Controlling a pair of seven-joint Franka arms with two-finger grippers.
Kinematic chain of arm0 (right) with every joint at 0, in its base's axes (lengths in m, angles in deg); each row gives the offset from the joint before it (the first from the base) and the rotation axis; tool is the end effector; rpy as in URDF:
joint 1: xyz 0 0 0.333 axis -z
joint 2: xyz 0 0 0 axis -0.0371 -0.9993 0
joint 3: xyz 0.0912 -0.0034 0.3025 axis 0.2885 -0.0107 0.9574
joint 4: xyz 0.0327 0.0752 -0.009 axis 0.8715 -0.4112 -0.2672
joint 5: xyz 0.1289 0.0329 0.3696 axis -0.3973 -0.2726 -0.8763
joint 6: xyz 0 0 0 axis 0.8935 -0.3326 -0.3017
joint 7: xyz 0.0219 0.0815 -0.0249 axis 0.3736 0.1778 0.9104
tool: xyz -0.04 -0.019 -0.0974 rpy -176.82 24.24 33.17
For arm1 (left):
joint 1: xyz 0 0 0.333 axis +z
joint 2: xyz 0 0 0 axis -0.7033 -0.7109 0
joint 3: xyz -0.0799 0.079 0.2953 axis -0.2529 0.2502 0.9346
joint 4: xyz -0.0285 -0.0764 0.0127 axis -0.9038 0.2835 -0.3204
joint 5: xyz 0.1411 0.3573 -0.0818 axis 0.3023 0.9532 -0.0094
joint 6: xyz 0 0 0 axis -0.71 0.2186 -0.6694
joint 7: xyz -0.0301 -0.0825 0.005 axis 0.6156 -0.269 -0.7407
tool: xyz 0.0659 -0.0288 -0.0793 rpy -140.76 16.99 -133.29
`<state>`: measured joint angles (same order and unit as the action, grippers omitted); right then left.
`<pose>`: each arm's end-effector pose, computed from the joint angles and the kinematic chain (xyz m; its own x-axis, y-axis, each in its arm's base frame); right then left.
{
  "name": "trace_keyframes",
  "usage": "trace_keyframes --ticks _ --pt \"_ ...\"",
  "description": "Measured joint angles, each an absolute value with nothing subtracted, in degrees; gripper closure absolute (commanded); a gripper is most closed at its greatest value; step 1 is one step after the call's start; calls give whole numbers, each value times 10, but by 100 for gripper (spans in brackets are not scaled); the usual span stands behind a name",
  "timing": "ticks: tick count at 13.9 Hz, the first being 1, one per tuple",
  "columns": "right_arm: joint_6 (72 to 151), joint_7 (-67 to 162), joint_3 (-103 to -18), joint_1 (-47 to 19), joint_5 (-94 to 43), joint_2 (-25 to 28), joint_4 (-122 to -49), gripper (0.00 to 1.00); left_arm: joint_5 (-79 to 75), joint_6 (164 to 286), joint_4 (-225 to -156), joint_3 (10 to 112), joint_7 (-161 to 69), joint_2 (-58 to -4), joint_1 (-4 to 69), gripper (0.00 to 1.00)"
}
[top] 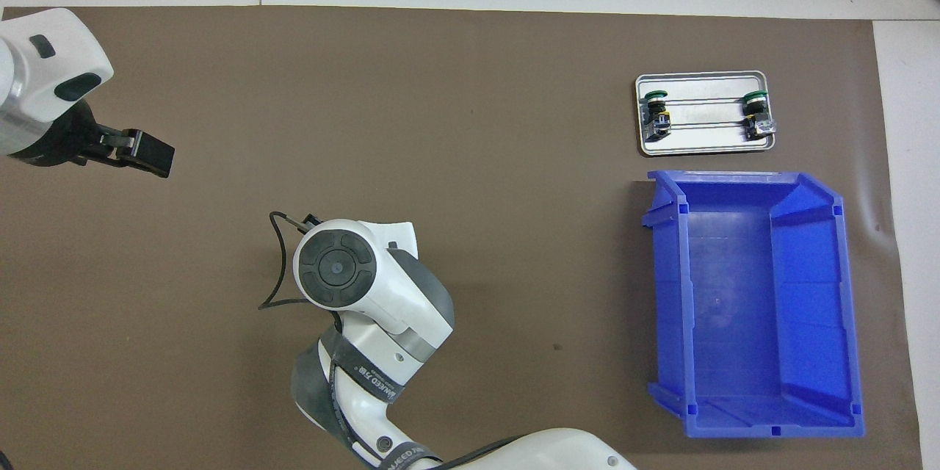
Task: Place and press button with both arms
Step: 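Grasp the green button with the right gripper, then carry the green button with the right gripper over the blue bin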
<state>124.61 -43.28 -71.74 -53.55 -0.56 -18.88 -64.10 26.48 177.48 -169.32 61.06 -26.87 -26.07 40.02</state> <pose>0.4903 0.5527 0.3511 0.7913 -0.6112 -0.0194 -0.5991 -0.7685 -0.2246 0.5783 -0.0728 0.5898 0.9785 -0.2021 -0.0424 -0.2040 -0.9778 -0.0470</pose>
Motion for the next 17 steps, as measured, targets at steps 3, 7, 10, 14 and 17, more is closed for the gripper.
trace_keyframes --ticks 3,7,10,14,17 --pt "1249 -433 -717 -539 -6 -189 -641 54 265 1775 -1693 611 -269 -261 400 0" --pt "1255 -433 -717 -540 -6 -191 -642 100 265 1775 -1693 611 -269 -261 400 0" --pt "1255 -432 -718 -539 -6 -191 -642 100 265 1775 -1693 611 -269 -261 400 0" --pt "1245 -403 -721 -515 -6 -180 -633 100 265 1775 -1693 611 -269 -261 400 0" --pt "1160 -322 -722 -461 -11 -117 -625 100 265 1775 -1693 611 -269 -261 400 0"
